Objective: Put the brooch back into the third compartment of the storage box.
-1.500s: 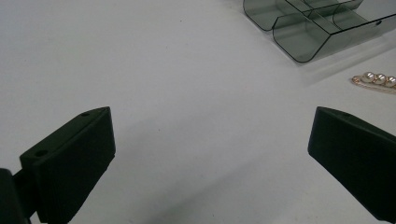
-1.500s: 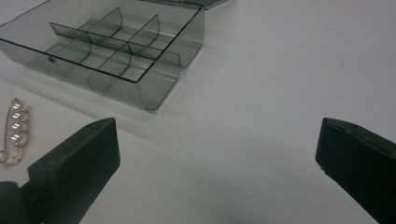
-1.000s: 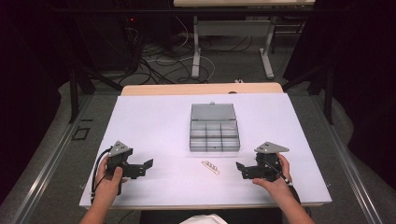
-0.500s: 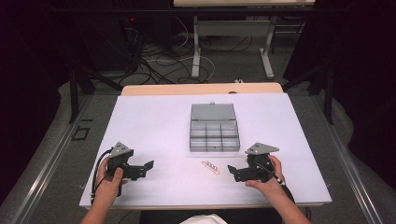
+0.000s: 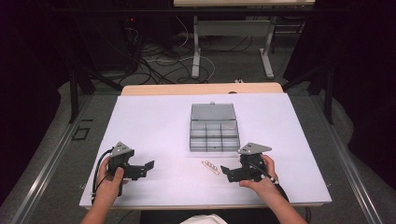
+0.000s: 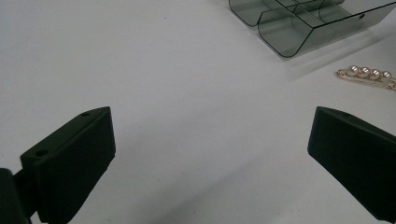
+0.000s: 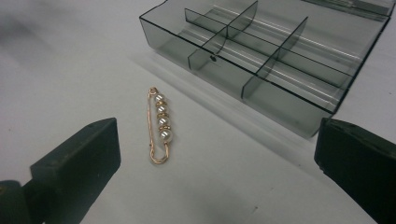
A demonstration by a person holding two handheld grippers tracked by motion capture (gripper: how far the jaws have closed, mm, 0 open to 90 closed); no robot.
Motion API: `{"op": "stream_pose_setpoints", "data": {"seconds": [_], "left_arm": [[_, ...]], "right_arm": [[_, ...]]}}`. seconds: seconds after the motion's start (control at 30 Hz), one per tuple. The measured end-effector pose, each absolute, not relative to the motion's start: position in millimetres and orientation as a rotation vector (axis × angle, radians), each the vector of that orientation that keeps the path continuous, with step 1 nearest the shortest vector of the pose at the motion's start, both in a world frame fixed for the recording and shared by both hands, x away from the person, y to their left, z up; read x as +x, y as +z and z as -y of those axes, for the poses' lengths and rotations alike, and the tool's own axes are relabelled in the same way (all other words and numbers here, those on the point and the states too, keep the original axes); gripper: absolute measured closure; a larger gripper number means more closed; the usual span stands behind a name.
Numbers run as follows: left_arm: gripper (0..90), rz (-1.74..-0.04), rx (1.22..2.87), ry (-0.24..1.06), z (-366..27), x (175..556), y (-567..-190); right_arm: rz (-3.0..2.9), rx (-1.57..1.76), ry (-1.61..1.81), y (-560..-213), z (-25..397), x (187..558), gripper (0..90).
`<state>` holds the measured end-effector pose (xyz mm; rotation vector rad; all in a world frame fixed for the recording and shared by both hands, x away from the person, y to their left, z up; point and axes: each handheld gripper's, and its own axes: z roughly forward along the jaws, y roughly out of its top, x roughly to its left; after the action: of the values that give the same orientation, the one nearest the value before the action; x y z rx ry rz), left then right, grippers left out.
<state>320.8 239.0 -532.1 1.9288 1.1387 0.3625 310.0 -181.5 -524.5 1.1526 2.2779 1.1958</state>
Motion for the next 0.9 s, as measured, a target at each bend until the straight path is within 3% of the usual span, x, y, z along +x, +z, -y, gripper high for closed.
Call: {"op": "stream_pose_setpoints", "data": {"seconds": [0.77, 0.9], "left_arm": [[0.9, -1.15, 1.918, 0.36, -239, 320, -533], [0.9, -1.155, 1.917, 0.359, -239, 320, -533]], "right_arm": [[-2.505, 1.067, 1.13, -524, 145, 313, 1.7], [-2.518, 1.071, 1.104, -521, 140, 315, 13.3]]}}
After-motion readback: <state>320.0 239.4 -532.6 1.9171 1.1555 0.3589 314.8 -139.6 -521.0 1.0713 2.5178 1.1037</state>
